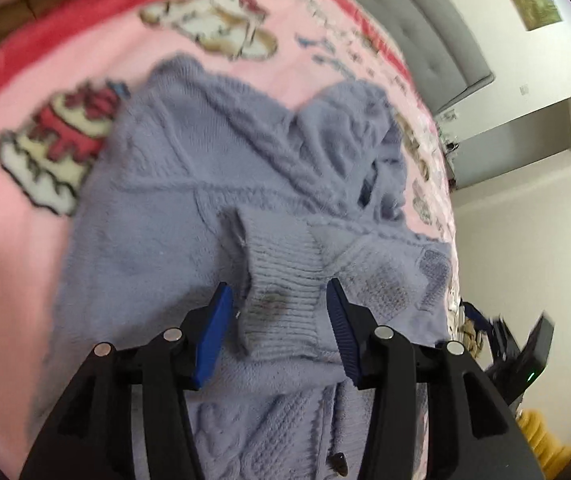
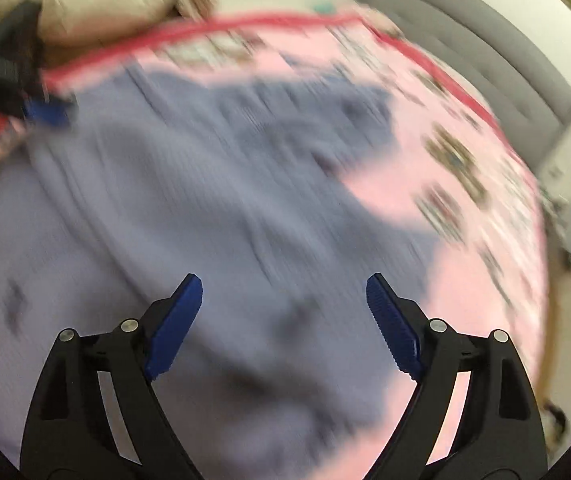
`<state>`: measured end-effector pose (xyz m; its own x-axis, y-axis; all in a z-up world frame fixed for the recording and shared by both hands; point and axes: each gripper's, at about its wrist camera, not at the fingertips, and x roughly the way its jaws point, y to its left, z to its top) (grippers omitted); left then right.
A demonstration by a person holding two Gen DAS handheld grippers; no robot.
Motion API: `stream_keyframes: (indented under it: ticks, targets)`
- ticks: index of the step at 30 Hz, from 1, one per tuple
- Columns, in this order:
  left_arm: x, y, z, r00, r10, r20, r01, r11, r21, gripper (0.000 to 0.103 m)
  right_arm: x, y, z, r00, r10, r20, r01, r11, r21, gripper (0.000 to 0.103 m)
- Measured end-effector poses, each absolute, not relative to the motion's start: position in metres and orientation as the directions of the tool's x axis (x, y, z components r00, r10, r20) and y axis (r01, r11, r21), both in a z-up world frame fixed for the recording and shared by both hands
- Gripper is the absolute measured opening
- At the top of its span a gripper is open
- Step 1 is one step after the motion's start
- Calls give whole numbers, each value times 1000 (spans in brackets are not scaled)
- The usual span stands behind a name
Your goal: Fold large clothes
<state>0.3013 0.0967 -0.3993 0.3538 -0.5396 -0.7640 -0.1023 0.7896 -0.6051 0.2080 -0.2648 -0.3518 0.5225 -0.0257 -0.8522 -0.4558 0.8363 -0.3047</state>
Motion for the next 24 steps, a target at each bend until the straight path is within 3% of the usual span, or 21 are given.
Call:
stream_keyframes:
  ticks: [5,6,8,9,10,14,20,23,24]
  targets:
    - [308,81,-409,343,-539,-769,-110,790,-603,47,194,-296,-380,514,-181,-838,-408,808,-425,78]
    - [310,77,-409,346,-524,-778,-116,799,-590,36,198,-300,-387,505,-191,-842,-393,817,-421,75]
    - [314,73,-410,357,-487,-797,-126,820,-558,15,206,-309,-395,467,-163,-869,-380,851,-364,59]
    - [315,72,-410,367,-487,-793,-130,817,-562,12,213,-312,-401,432,-139,-891,-367,875,-315,38]
    - [317,72,-410,373,-477,-796,-142,819,-557,11,220,-316,-405,418,-132,-899,-337,897,-288,24]
    - [335,76,-402,403,-448,-798,-163,823,-544,9,221,-332,-377,463,-36,-886,-222,963,-154,20]
    - [362,74,-394,425,-429,-797,-165,829,-534,9,209,-336,-379,472,-53,-880,-202,965,-167,21]
    - [361,66,-403,406,-394,-824,-149,861,-485,9,210,-341,-402,446,-77,-892,-166,972,-167,25]
    - [358,67,-405,409,-395,-822,-146,861,-487,9,204,-342,-403,457,-84,-886,-149,974,-170,37]
